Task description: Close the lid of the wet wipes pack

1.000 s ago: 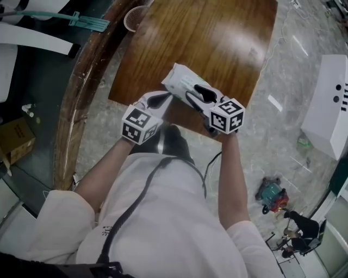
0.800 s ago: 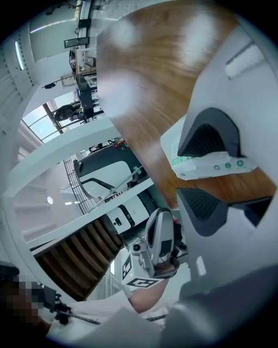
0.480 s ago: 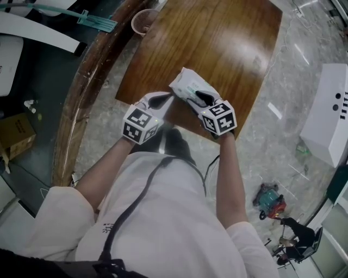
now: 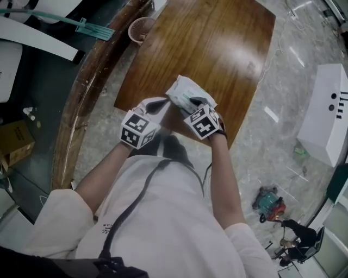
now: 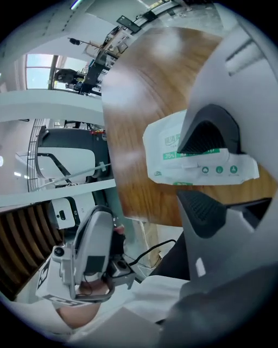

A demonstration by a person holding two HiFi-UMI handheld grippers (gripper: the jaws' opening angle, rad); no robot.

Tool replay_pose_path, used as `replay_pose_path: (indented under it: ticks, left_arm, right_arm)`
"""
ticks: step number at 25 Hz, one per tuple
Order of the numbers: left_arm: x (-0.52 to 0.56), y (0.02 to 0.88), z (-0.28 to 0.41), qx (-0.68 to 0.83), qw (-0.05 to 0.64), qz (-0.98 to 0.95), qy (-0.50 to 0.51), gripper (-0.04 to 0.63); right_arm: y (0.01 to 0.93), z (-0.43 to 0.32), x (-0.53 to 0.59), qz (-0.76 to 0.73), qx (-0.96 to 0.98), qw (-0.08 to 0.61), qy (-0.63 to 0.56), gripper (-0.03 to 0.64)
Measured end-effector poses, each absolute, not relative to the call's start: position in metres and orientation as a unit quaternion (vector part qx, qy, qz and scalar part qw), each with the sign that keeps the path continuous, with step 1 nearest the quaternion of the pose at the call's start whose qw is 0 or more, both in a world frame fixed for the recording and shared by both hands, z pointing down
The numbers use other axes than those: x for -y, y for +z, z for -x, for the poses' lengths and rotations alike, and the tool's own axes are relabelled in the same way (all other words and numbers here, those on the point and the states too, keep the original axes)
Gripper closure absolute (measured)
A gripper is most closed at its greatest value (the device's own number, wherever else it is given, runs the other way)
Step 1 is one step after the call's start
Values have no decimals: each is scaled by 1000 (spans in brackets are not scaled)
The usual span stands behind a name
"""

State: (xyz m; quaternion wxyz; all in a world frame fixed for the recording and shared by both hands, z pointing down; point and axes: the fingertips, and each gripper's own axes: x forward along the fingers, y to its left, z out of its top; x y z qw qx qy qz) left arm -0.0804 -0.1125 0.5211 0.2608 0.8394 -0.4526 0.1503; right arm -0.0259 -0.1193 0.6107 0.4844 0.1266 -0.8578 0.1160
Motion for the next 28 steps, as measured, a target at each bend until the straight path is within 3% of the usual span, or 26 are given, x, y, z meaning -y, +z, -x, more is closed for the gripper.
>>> replay_pose_path:
  ticks: [3, 4, 5, 6, 15, 28]
  left_arm:
    - [116, 517, 78, 451, 257, -841, 151, 589]
    - [116, 515, 78, 450, 257, -842, 151, 589]
    - [115, 514, 76, 448, 255, -843, 150, 589]
    - [116, 511, 75, 447, 253, -845, 150, 589]
    - [129, 482, 62, 436, 226, -859, 142, 589]
    - [146, 415, 52, 430, 166, -880, 111, 589]
  right_arm:
    - [605, 26, 122, -134, 868, 461, 128, 389]
    - [601, 24, 125, -151, 874, 442, 135, 426]
    - [597, 20, 129, -171, 880, 420, 143, 562]
    - [591, 16, 132, -189, 886, 397, 150, 609]
    - [516, -9, 136, -277, 913, 212, 212, 609]
    - [417, -48, 142, -378, 904, 83, 180, 609]
